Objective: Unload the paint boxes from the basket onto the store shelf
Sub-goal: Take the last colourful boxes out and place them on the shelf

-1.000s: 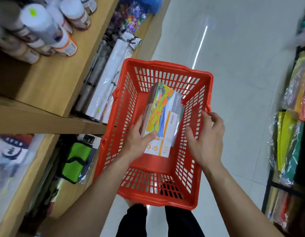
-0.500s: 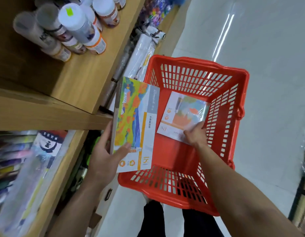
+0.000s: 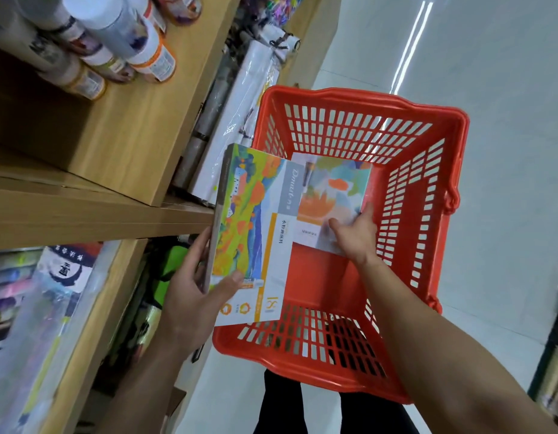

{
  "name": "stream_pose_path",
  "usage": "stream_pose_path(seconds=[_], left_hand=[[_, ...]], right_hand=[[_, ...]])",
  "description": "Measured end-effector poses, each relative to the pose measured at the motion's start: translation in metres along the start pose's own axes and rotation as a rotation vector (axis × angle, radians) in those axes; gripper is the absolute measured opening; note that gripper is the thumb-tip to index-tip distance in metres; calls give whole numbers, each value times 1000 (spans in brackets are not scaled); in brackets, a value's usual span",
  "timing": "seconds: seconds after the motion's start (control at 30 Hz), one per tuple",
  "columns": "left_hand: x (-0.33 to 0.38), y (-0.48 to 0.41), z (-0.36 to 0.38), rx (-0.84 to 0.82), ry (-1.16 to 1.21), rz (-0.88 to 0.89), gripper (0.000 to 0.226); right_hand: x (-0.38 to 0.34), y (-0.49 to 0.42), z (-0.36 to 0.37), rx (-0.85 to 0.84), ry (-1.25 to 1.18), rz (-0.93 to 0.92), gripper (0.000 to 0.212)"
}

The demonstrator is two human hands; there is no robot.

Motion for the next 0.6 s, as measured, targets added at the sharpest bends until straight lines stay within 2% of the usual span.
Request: stream_pose_path(seconds=[0.07,0.23,0.4,0.6], left_hand=[[-1,-1,0,6,-2,-2,73],[1,-5,2,27,4,12,71],[8,-1,4,22,-11,42,76],[32,40,5,99,114,18,69]], right_hand=[[-9,2,0,15,-30,-44,51],[-43,16,7,-31,-45,-181,31],[-79,53,-20,83,111,-332,44],[-113,123,-103,146,86,-464,42]])
Point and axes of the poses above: each hand's wrist, its own y-axis away from the middle knuckle, its own z-axis out of the palm, x = y × z, the point moved 3 cm from there along -y, towards the middle knuckle, and after that the axes turned 3 degrees about y, right-handed, at the moved point
